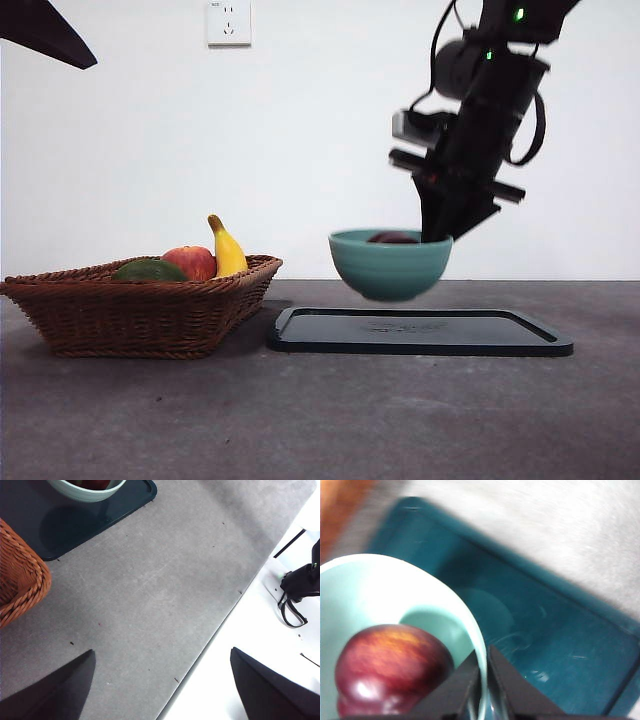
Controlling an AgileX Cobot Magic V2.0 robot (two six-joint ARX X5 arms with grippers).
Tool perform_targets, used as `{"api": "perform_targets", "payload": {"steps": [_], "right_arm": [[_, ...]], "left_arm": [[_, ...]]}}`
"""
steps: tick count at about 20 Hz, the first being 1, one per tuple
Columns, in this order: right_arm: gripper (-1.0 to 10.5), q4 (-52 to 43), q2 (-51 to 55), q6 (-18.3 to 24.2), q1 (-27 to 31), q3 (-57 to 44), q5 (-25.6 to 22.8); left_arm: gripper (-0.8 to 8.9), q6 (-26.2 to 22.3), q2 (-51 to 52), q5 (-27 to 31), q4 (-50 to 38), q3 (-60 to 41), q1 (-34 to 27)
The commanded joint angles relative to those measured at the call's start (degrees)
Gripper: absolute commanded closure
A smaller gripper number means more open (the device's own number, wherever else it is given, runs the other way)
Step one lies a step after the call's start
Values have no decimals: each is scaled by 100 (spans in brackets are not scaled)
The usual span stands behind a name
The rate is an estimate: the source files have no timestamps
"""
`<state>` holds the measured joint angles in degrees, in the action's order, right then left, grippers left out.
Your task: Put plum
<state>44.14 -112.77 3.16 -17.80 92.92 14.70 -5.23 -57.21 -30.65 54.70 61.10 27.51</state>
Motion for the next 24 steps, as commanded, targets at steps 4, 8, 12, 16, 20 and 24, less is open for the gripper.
{"api": "perform_targets", "payload": {"steps": [4,8,12,16,20,24], "right_arm": [[938,-131,-560,-15,76,234,42],[938,-37,-684,-13,81,232,33],[816,7,-697,-142,81,238,22],[691,160,-267,-208,179,483,-138],[691,743,1095,-179,361,581,-125],[691,1482,2743,-157,380,350,-125]], "left_arm": [[380,-68,-33,-52,-4,44,33],[380,-68,-33,-52,-4,44,33],[380,-70,-33,-52,-7,44,31],[380,-70,-33,-52,-7,44,33],[380,-70,-33,-52,-26,44,31],[380,-72,-33,-52,-33,44,31]]}}
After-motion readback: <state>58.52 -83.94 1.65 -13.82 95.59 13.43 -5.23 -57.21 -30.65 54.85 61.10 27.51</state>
